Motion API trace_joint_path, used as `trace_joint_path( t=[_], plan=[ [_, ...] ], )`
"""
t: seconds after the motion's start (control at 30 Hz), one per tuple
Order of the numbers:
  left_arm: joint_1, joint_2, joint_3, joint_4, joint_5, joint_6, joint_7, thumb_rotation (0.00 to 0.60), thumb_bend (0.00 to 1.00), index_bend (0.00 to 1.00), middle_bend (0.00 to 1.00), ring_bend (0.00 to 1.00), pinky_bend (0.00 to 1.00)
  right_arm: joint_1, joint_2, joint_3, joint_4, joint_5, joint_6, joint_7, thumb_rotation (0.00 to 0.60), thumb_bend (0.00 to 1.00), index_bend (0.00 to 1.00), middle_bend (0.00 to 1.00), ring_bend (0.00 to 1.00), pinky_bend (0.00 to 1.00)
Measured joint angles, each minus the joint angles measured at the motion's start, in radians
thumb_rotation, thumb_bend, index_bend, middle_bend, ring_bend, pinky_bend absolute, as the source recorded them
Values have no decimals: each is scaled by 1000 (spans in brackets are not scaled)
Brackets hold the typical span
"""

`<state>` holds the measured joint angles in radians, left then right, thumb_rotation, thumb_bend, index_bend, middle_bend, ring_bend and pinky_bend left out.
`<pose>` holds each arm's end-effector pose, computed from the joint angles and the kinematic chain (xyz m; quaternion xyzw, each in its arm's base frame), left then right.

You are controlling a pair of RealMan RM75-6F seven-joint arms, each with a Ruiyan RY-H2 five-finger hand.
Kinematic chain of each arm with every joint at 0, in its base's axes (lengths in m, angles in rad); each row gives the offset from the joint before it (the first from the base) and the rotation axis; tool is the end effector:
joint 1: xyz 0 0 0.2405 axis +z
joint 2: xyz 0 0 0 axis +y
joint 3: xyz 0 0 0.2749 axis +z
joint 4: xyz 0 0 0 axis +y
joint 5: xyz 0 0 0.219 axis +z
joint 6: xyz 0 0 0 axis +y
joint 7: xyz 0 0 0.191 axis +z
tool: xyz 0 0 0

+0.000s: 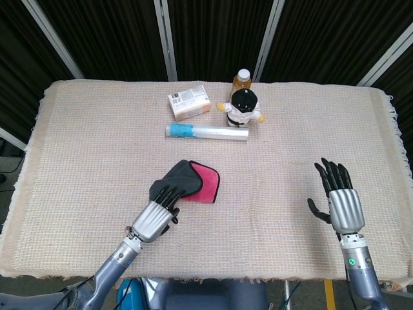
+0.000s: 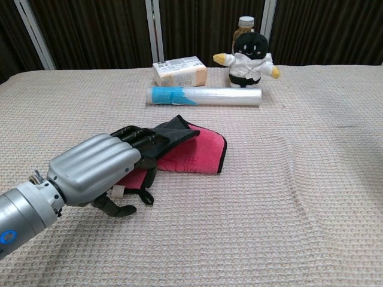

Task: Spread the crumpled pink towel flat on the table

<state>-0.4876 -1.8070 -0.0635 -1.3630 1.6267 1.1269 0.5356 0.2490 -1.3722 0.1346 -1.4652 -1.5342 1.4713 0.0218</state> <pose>-0.1331 0.2864 -0.1133 -0.8000 -0.2137 -0.4027 0.3900 -0.2772 -0.2974 0.0968 0.5912 -0.3557 0.4948 0.5283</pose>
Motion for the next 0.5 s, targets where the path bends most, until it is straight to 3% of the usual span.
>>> trace_joint_path(
  t=[0.5],
  plan=[
    [-24, -86, 17, 89, 8, 14, -15, 600, 267, 507, 68, 0, 0, -2, 8, -2, -11, 3, -1, 13, 600, 329, 85, 13, 0, 11]
  ],
)
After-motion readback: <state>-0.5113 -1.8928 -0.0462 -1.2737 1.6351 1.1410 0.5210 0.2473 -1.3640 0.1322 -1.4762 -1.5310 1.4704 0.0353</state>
